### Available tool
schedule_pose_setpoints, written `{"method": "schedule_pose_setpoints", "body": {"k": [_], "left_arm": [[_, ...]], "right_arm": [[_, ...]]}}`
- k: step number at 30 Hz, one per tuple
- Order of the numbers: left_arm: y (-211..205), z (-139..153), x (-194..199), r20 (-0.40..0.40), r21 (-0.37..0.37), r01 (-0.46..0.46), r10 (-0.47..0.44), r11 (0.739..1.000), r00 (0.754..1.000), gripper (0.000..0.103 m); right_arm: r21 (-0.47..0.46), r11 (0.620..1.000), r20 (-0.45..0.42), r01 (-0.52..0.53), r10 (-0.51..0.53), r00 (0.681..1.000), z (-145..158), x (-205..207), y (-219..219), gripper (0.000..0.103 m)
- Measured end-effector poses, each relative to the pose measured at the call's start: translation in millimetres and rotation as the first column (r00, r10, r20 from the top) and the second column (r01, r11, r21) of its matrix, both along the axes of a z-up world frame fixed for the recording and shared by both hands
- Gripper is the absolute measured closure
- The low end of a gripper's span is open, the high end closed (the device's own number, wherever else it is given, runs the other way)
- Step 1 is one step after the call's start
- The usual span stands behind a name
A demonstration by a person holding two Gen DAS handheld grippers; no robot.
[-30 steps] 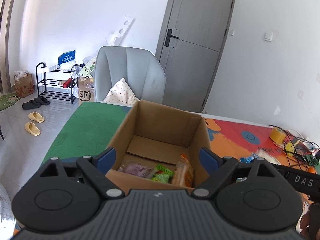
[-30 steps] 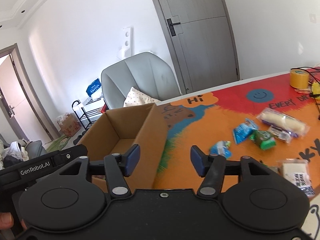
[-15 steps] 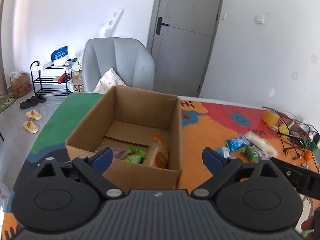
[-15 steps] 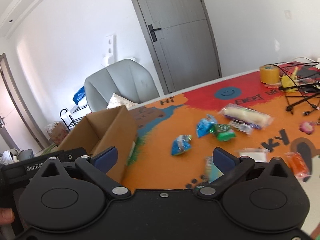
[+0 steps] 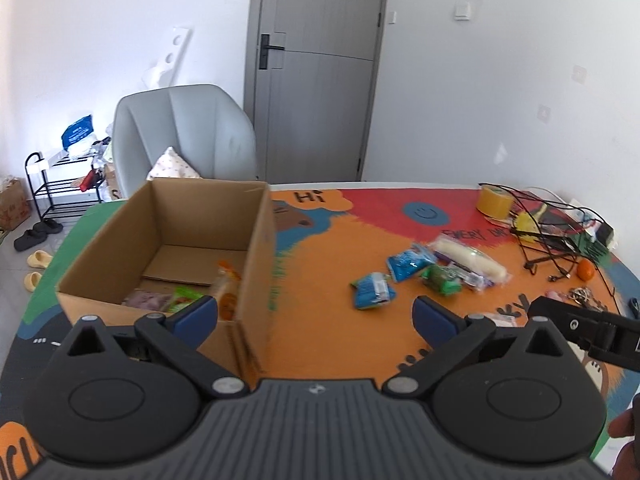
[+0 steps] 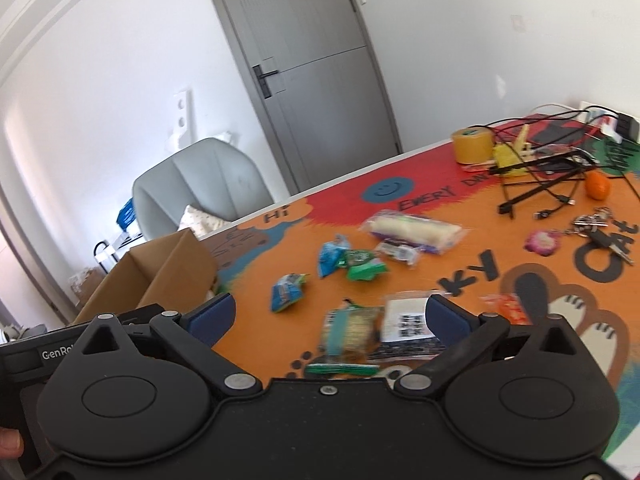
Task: Organize snacks
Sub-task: 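Move both open tools from the box back toward the snacks, then grasp the clear teal-banded cake packet with the left tool while the right tool grasps the orange packet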
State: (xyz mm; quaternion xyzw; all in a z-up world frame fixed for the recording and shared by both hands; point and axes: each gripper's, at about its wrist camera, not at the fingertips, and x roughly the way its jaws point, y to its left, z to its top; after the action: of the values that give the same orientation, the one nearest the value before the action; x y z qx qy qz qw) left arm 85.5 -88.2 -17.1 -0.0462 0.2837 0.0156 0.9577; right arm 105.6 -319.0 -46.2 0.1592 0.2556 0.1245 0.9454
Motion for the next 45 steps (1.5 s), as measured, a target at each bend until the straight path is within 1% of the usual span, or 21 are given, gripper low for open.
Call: {"method": "schedule_pose_setpoints", "body": {"k": [6, 11, 13, 17, 20, 21, 26, 29, 32, 34, 38, 40, 43, 45], "left_arm": [[-22.4, -5.2, 8.0, -0.015, 0.009, 0.045, -0.045, 0.999, 0.999, 0.000], [-39.4, -9.3, 15.9, -0.012, 0.004, 0.053, -0.053, 0.999, 0.999, 0.000], [-47.2, -12.6, 18.9, -0.008, 0.014, 0.064, -0.064, 0.998, 0.998, 0.000], [-58.1, -21.5, 26.1, -0.021, 0.006, 0.089, -0.089, 0.996, 0.996, 0.001], [-65.5, -28.9, 32.7, -0.032, 0.012, 0.101, -0.101, 0.995, 0.994, 0.001], [-67.1, -31.3, 34.9, -0.037, 0.012, 0.107, -0.107, 0.994, 0.994, 0.001], [-77.4, -43.2, 45.4, -0.052, -0.005, 0.153, -0.153, 0.988, 0.987, 0.002], [-81.3, -50.6, 51.5, -0.064, -0.027, 0.165, -0.167, 0.986, 0.984, 0.003], [-85.7, -56.9, 58.2, -0.075, -0.025, 0.166, -0.167, 0.986, 0.983, 0.008], [-87.6, -61.5, 63.0, -0.090, -0.030, 0.169, -0.171, 0.985, 0.981, 0.013], [-90.2, -69.6, 69.9, -0.111, -0.043, 0.171, -0.175, 0.984, 0.978, 0.020], [-92.3, -73.5, 73.0, -0.124, -0.047, 0.174, -0.178, 0.984, 0.976, 0.026], [-96.6, -80.1, 78.3, -0.143, -0.050, 0.180, -0.186, 0.982, 0.972, 0.033], [-99.8, -84.7, 82.2, -0.154, -0.053, 0.180, -0.186, 0.982, 0.970, 0.035]], "right_arm": [[0.012, 0.999, -0.012, 0.036, -0.036, 0.999, -8.3, 1.8, -24.3, 0.000], [0.003, 0.997, -0.017, 0.072, -0.072, 0.997, -16.1, 3.7, -43.2, 0.000], [0.006, 0.996, -0.020, 0.087, -0.087, 0.996, -20.1, 5.2, -51.2, 0.000], [-0.003, 0.993, -0.027, 0.117, -0.117, 0.993, -29.1, 8.8, -64.4, 0.001], [-0.009, 0.991, -0.045, 0.134, -0.135, 0.990, -37.4, 12.5, -73.1, 0.005], [-0.009, 0.991, -0.053, 0.136, -0.137, 0.989, -40.3, 14.0, -75.6, 0.008], [-0.026, 0.990, -0.078, 0.137, -0.139, 0.987, -52.2, 21.9, -81.3, 0.016], [-0.036, 0.991, -0.096, 0.131, -0.134, 0.986, -59.6, 27.7, -82.5, 0.022], [-0.044, 0.991, -0.112, 0.130, -0.134, 0.985, -66.0, 32.4, -83.8, 0.027], [-0.046, 0.991, -0.121, 0.127, -0.132, 0.984, -70.0, 35.6, -84.4, 0.033], [-0.057, 0.991, -0.138, 0.124, -0.130, 0.982, -77.2, 43.3, -84.8, 0.039], [-0.058, 0.991, -0.146, 0.124, -0.132, 0.980, -80.4, 47.2, -85.9, 0.045], [-0.056, 0.991, -0.155, 0.125, -0.133, 0.979, -84.3, 52.7, -88.3, 0.047], [-0.060, 0.990, -0.151, 0.126, -0.134, 0.979, -85.5, 54.1, -89.3, 0.048]]}}
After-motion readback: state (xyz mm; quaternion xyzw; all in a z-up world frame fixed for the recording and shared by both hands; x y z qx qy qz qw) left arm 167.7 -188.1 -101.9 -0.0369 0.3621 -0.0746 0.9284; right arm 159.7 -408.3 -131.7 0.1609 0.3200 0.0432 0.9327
